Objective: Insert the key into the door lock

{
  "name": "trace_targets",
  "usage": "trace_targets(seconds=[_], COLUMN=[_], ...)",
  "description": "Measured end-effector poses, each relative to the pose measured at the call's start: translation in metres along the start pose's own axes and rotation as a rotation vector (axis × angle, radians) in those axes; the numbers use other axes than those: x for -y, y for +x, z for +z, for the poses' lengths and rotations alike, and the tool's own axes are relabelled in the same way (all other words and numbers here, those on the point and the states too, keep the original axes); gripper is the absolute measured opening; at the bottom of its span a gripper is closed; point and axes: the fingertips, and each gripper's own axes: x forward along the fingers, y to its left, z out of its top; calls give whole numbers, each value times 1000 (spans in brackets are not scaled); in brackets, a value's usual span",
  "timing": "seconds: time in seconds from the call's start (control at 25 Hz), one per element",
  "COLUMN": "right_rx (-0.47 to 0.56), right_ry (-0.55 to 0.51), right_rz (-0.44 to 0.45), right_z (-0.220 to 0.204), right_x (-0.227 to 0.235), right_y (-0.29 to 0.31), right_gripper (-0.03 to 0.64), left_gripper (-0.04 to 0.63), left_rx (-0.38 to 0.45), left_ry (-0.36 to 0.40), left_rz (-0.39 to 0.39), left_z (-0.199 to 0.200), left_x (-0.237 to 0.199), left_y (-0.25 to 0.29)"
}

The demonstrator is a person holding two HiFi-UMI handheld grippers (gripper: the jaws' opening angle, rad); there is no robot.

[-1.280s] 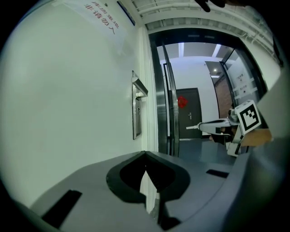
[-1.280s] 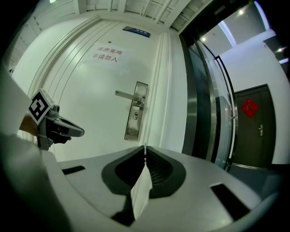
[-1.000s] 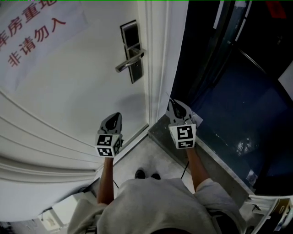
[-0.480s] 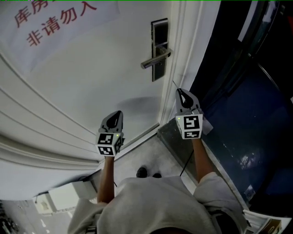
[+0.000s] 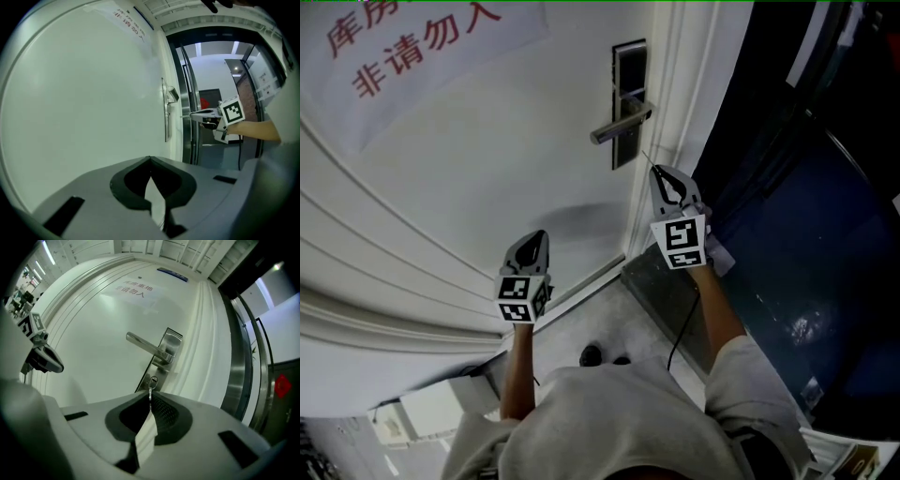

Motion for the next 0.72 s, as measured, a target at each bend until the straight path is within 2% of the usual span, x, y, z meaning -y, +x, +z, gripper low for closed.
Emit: trace_targets(seconds=[0.2, 0.48, 0.56, 0.72], right_rx=[-5, -11, -13, -13], right_ry=[-219, -643, -719, -799], right_rz=[6, 28, 29, 18], right_z=[12, 13, 11, 9], right_x=[0, -7, -7, -2], right_y=[13, 27, 30, 37], right_gripper=[29, 29, 29, 29], left_gripper=[17, 17, 17, 17], left_rx=[-14, -19, -22, -27], left_ry=[-4, -10, -11, -16], left_rz=[-16, -29, -33, -36], left_z=[-5, -7, -8, -11], left_x=[2, 3, 3, 3], left_y=[5, 10, 11, 12])
